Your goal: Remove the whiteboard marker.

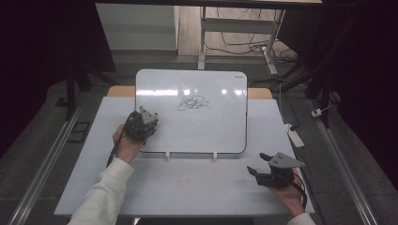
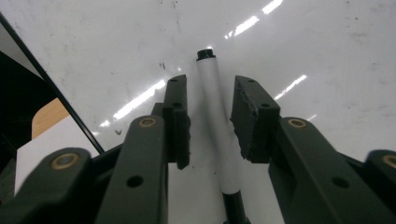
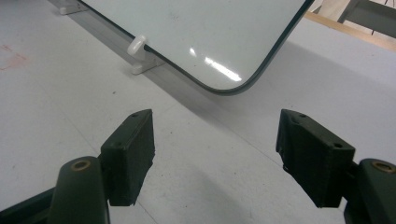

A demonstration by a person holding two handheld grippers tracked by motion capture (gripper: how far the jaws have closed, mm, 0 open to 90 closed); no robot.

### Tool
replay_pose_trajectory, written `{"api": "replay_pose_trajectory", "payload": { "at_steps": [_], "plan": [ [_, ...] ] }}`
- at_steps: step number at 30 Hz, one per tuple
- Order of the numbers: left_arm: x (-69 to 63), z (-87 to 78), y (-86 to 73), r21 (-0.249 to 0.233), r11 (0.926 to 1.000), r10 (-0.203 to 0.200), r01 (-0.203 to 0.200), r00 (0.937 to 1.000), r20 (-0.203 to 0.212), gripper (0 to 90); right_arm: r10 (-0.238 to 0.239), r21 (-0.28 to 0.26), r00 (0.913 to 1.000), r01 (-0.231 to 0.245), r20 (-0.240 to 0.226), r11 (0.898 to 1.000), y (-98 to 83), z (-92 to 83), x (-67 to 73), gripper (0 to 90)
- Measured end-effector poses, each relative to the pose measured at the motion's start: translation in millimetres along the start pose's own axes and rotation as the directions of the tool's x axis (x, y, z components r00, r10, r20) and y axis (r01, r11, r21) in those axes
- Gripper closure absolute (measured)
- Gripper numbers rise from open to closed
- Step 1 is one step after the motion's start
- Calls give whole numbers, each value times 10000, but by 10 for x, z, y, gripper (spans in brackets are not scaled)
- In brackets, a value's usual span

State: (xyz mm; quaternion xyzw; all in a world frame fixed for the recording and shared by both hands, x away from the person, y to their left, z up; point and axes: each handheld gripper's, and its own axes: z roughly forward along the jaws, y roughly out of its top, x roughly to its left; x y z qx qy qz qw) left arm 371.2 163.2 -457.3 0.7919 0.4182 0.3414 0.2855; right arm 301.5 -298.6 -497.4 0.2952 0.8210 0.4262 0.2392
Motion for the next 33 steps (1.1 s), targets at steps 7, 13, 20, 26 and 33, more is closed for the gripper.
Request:
{"api": "replay_pose_trajectory", "payload": {
  "at_steps": [7,13,20,26,33],
  "plan": [
    [-57,43,36,-91,9996,249,-252,9993,-280,757,35,26,10000,-36,70,10000,-4,1,-6,281],
    [-94,49,51,-112,9998,181,-183,9996,-203,810,11,99,10000,-12,67,10000,-8,16,4,281],
    [-82,16,52,-164,9997,154,-154,9999,-28,814,9,65,9999,-10,116,10000,-4,8,4,284],
    [-44,-145,22,-489,9986,233,-217,9992,325,815,25,-6,9998,-25,176,10000,-3,-8,-5,284],
    [-2,-615,-75,-1842,9828,159,100,9902,1384,815,250,-131,9997,-249,34,9996,25,-19,-14,278]
  ]
}}
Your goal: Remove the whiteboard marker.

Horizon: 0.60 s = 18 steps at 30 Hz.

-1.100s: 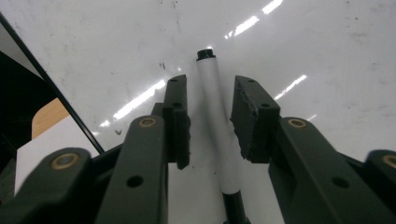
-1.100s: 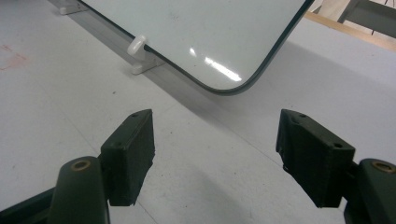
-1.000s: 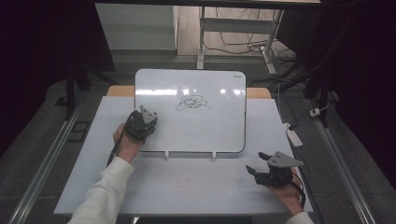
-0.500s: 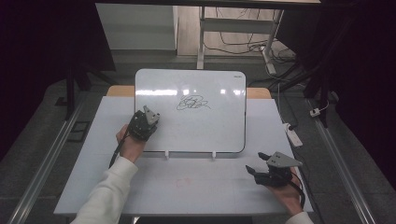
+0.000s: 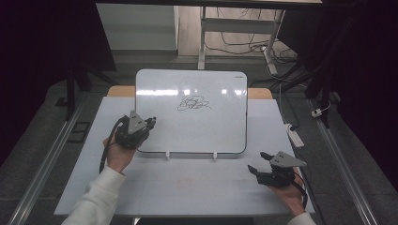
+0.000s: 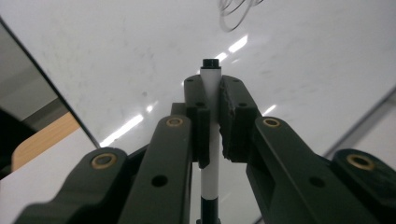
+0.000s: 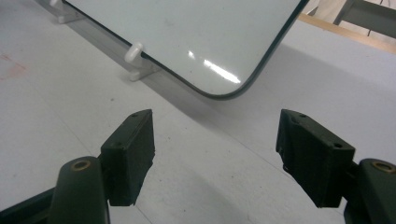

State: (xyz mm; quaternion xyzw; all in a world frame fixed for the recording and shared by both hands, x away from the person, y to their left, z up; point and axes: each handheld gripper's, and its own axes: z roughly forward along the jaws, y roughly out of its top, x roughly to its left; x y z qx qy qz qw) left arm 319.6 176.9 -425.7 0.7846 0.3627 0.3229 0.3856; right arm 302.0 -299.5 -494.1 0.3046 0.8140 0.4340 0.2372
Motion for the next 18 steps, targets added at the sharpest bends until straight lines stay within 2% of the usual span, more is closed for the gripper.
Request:
{"api": "replay_pose_trajectory", "payload": {
  "at_steps": [4,6,7,8,10,11,12,13,14,16,17,18],
  "plan": [
    [-66,-110,29,-680,9968,-368,428,9955,876,815,109,-200,9998,-111,-136,9997,73,9,21,268],
    [-124,-117,56,-852,9952,-379,482,9922,1187,814,139,-343,9997,-146,-217,9993,118,27,45,265],
    [-124,-117,56,-852,9952,-379,482,9922,1187,814,119,-431,9996,-130,-263,9990,138,43,56,263],
    [-181,-101,86,-943,9945,-309,453,9884,1490,814,120,-514,9994,-137,-330,9986,160,61,69,264],
    [-209,-87,101,-973,9943,-267,428,9867,1606,814,202,-517,9982,-231,-568,9984,197,103,101,269],
    [-267,-50,131,-1046,9935,-251,457,9815,1896,814,229,-522,9975,-265,-674,9983,212,128,120,272],
    [-267,-50,131,-1046,9935,-251,457,9815,1896,814,229,-522,9975,-265,-674,9983,212,128,120,272],
    [-298,-26,148,-1072,9931,-251,477,9789,2027,814,279,-482,9960,-321,-853,9983,243,170,160,279],
    [-366,26,188,-1110,9926,-217,484,9730,2300,814,320,-462,9950,-365,-946,9983,263,192,181,281],
    [-452,84,236,-1145,9927,-90,390,9678,2517,814,341,-463,9933,-394,-1102,9981,309,233,231,286],
    [-452,84,236,-1145,9927,-90,390,9678,2517,814,341,-463,9933,-394,-1102,9981,309,233,231,286],
    [-549,141,287,-1174,9928,93,232,9630,2694,814,337,-490,9917,-400,-1242,9980,363,275,285,288]
  ]
}}
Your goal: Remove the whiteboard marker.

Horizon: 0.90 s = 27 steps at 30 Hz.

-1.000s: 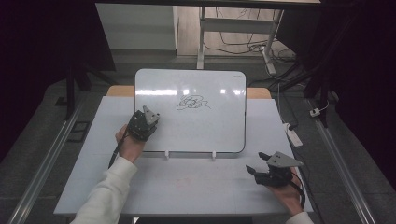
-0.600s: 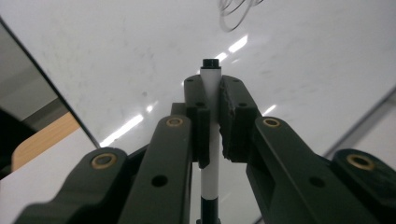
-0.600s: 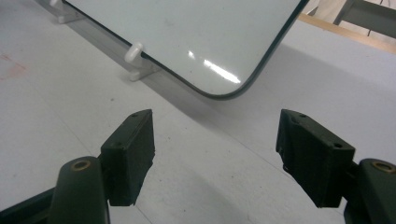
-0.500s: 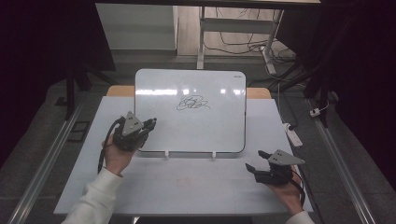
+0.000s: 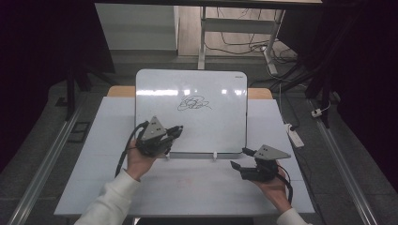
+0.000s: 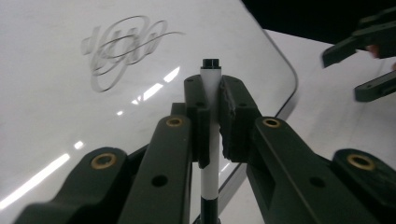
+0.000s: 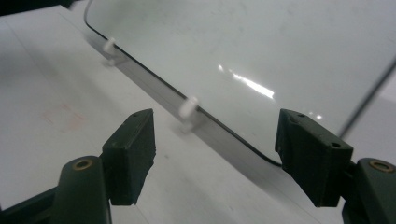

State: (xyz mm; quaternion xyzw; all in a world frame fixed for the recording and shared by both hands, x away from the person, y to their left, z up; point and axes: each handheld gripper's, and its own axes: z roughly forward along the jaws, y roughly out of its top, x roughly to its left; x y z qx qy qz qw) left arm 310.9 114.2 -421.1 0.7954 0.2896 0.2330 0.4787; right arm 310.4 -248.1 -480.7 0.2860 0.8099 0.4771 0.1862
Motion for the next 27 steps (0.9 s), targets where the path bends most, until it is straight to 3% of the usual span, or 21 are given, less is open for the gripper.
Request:
{"api": "replay_pose_trajectory", "payload": {
  "at_steps": [12,22,27],
  "plan": [
    [-397,386,203,-212,9990,405,-385,9938,1039,814,165,-108,9938,-178,-1099,9998,255,312,282,333],
    [-517,476,217,-170,9985,533,-516,9903,1286,814,622,77,9784,-619,-1970,9981,424,545,467,440],
    [-550,482,216,-205,9980,621,-600,9903,1241,814,1125,57,9667,-1142,-2299,9934,487,602,491,475]
  ]
}}
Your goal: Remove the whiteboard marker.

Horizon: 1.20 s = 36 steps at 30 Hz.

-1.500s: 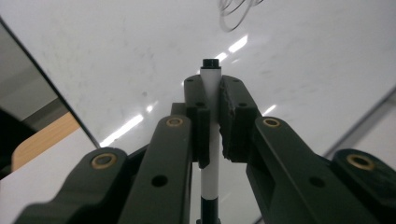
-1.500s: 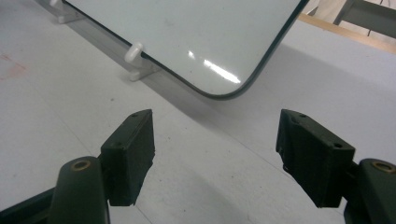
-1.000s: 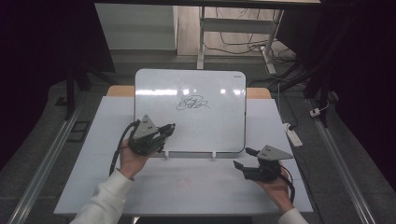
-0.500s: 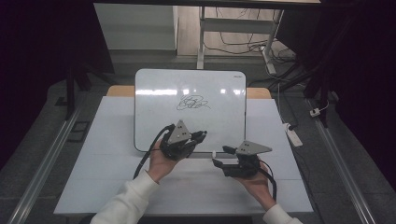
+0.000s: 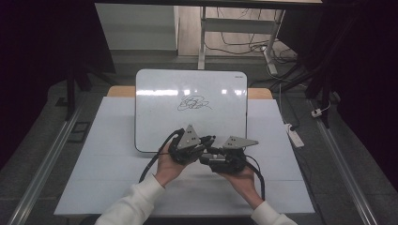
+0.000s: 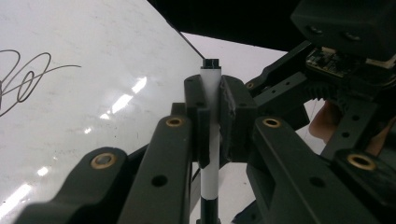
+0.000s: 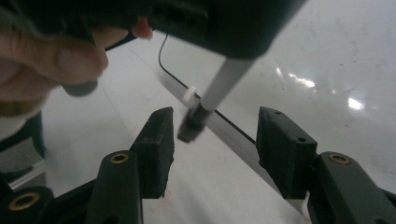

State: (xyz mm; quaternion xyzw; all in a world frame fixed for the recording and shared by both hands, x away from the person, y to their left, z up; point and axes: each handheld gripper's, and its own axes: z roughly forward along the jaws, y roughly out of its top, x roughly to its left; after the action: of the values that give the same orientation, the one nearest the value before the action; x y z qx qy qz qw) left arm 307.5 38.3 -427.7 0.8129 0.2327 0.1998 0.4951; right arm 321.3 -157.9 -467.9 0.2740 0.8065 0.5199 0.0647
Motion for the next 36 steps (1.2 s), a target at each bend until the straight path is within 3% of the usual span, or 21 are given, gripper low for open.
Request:
{"api": "replay_pose_trajectory", "payload": {
  "at_steps": [6,15,21,25,28,29,30,32,33,36],
  "plan": [
    [-50,31,-2,14,9998,186,-186,9998,-49,813,541,89,9985,-541,-59,9985,23,84,4,544],
    [-110,68,-2,21,9995,330,-330,9994,-95,812,1499,594,9883,-1480,-293,9872,8,162,-43,748],
    [-132,90,-20,71,9993,366,-366,9993,-115,809,1930,801,9808,-1904,-264,9784,2,184,-83,771],
    [-121,76,-22,-60,9999,153,-153,9999,-57,788,1840,781,9828,-1821,-183,9802,-3,186,-83,775],
    [-107,45,-23,-202,9998,-50,49,10000,-67,709,1699,705,9854,-1687,-111,9831,0,175,-77,776],
    [-82,-23,-32,-248,9996,-112,108,9998,-180,612,1589,544,9873,-1585,-21,9859,4,155,-78,776],
    [-82,-23,-32,-248,9996,-112,108,9998,-180,582,1542,461,9880,-1543,58,9869,7,138,-83,776],
    [-3,-189,-82,-307,9990,-333,322,9988,-356,526,1448,270,9894,-1452,132,9890,14,102,-100,776],
    [-3,-189,-82,-307,9990,-333,322,9988,-356,499,1374,170,9903,-1377,199,9903,18,82,-111,777],
    [111,-380,-185,-180,9967,-803,795,9957,-460,435,1196,-197,9924,-1190,288,9927,30,32,-139,776]
  ]
}}
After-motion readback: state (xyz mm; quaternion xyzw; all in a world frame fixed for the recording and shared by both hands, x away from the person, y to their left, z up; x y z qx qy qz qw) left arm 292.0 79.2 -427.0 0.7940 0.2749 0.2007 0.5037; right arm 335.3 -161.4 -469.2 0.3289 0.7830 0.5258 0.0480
